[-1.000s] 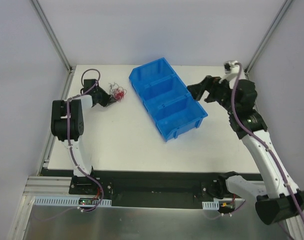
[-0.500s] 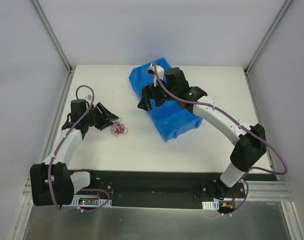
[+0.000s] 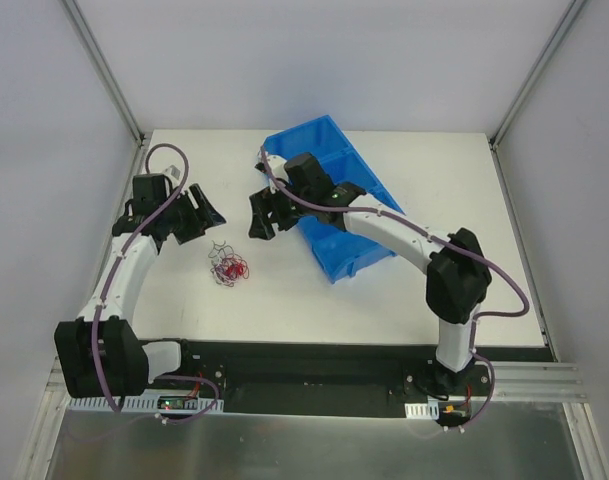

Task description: Untangle the cables

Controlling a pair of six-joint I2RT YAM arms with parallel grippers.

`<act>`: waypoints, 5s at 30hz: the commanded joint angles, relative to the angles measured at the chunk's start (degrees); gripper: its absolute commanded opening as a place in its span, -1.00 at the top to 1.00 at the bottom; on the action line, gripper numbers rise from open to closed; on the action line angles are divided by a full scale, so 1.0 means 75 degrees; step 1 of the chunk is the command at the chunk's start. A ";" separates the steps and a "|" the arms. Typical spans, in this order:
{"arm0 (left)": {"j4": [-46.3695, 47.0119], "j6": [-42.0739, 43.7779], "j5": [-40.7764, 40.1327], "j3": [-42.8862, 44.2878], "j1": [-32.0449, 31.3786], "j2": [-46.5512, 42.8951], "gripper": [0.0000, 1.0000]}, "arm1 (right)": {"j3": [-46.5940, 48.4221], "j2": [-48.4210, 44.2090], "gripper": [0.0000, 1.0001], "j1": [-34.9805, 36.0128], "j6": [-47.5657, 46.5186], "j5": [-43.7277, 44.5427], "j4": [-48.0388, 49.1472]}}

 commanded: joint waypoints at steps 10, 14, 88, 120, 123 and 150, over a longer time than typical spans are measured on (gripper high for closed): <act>-0.0439 0.0987 -0.2297 -0.0293 0.0718 -0.0469 -0.30 | 0.1113 0.1939 -0.08 0.0568 0.3689 0.0877 0.1350; -0.0263 0.0799 -0.1572 -0.0400 0.1128 -0.0458 -0.28 | 0.1546 0.2420 0.02 0.0755 0.3749 0.0842 0.1291; 0.1390 -0.1228 0.0491 -0.2732 0.0496 0.1547 -0.13 | 0.1286 -0.1739 0.98 0.0615 0.5015 -0.1057 0.3074; 0.7390 -0.1605 0.3797 -0.4022 -0.1587 -0.3565 -0.57 | -0.0046 -0.2547 0.97 -0.0053 0.3327 -0.0517 0.3237; 0.7144 -0.1112 0.3435 -0.3694 -0.2221 -0.3178 -0.61 | -0.0140 -0.2653 0.97 -0.0111 0.3467 -0.0658 0.3248; 0.1531 -0.0126 -0.1114 0.0771 -0.2903 -0.3471 1.00 | -0.2048 -0.1950 -0.47 0.0064 0.1992 -0.1186 0.5752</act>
